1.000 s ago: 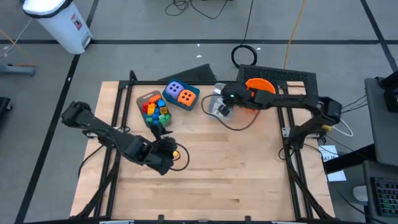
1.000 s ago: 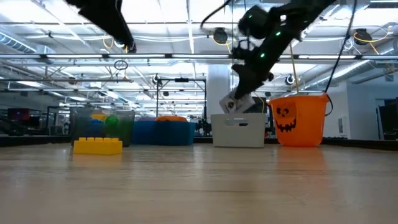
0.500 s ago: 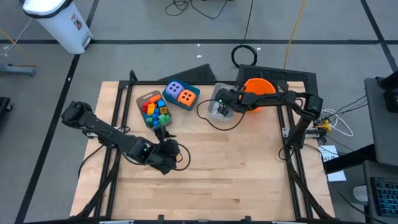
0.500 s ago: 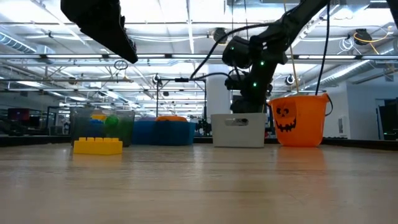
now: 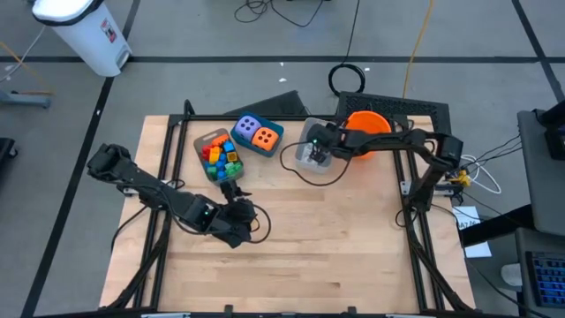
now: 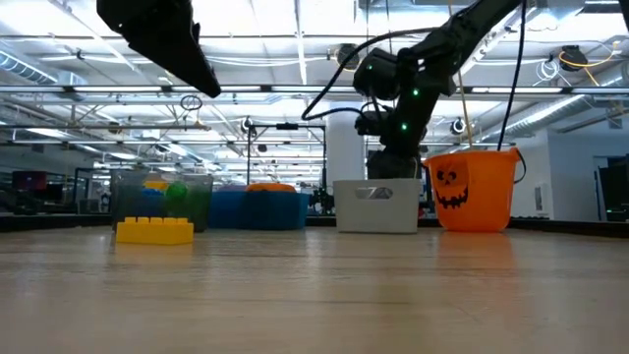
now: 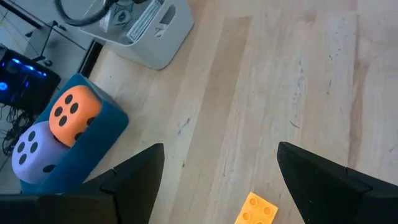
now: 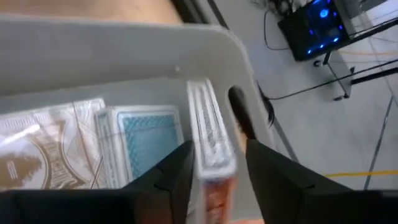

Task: Pick & Place Toys
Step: Put the black deck of cards into the gray bin, then put the yellow game piece into the black bin, then return to Home Position

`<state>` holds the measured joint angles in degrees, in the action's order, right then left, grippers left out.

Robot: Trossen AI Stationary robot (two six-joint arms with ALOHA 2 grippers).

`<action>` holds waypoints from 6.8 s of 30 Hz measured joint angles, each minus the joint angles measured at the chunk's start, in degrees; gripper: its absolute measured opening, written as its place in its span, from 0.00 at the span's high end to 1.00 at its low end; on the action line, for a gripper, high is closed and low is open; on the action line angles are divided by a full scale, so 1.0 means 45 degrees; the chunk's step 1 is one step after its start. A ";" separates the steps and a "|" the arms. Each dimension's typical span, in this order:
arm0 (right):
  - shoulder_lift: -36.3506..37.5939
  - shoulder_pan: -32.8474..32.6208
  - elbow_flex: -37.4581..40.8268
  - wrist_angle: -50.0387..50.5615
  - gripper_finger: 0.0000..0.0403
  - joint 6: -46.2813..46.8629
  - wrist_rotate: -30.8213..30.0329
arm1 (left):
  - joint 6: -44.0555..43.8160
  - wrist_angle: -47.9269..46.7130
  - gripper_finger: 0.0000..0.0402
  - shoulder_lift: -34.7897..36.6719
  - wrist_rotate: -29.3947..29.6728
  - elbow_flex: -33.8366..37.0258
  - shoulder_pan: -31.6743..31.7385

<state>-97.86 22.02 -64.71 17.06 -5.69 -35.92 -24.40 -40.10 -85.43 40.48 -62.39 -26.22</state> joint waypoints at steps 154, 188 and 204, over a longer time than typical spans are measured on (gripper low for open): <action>0.6453 -0.6640 0.8918 -1.2620 0.48 0.3081 0.7339 | 0.4699 -0.2036 0.76 0.6562 -0.8609 0.0005 0.8648; 1.9670 -0.6636 1.1967 -0.5751 0.48 0.1301 0.7304 | 0.5878 0.8813 0.90 1.6506 -0.8673 1.0869 0.5276; 1.9781 -0.6640 1.3440 -0.7170 0.48 0.1004 0.7334 | 0.6129 1.0677 0.90 1.7675 -0.8658 1.3094 0.5207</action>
<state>-8.84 -7.86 -4.23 -15.21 -1.17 -2.92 3.18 7.95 -5.89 1.52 -3.47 -2.79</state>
